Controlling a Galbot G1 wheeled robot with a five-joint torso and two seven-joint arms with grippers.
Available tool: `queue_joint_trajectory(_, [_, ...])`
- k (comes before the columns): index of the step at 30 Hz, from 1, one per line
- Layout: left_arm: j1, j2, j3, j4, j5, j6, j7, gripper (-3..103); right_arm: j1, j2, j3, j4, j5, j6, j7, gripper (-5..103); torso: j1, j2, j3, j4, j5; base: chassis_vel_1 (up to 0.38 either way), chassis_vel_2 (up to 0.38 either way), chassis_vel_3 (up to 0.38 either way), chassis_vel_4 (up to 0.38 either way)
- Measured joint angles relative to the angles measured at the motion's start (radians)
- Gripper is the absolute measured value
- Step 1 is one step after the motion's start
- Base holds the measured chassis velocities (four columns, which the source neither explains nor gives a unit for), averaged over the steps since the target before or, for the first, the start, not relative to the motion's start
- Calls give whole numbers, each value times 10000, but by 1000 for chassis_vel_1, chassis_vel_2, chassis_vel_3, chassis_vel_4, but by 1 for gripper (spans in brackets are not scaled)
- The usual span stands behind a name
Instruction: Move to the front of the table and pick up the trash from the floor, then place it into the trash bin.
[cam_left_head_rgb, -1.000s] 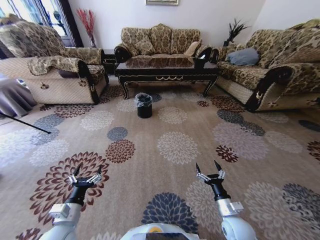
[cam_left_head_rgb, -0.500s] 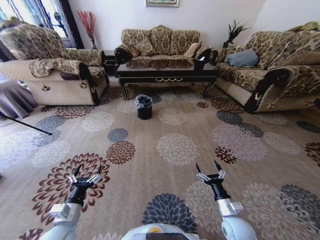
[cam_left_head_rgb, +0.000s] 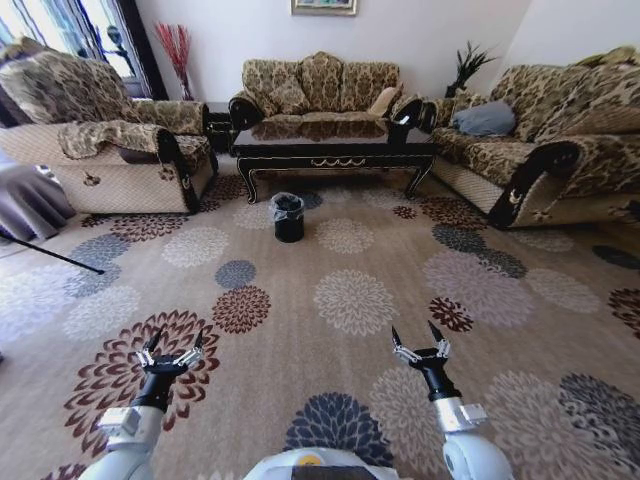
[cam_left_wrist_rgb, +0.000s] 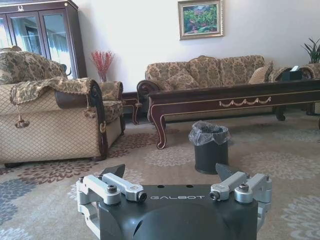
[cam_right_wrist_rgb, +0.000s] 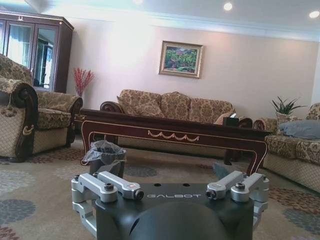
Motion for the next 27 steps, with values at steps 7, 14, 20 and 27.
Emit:
queue_joint_trajectory(7, [0,0,0,0,0,0,0,100,0,0,0,0,0,0,0,100,59,233,179,0,0,0,0,0,0])
queue_joint_trajectory(14, [0,0,0,0,0,0,0,100,0,0,0,0,0,0,0,100,131,512,382,0,0,0,0,0,0])
queue_joint_trajectory(20, [0,0,0,0,0,0,0,100,0,-1,0,1,0,0,0,100,196,753,559,0,0,0,0,0,0])
queue_joint_trajectory(27, [0,0,0,0,0,0,0,100,0,0,0,0,0,0,0,100,270,1071,805,0,0,0,0,0,0])
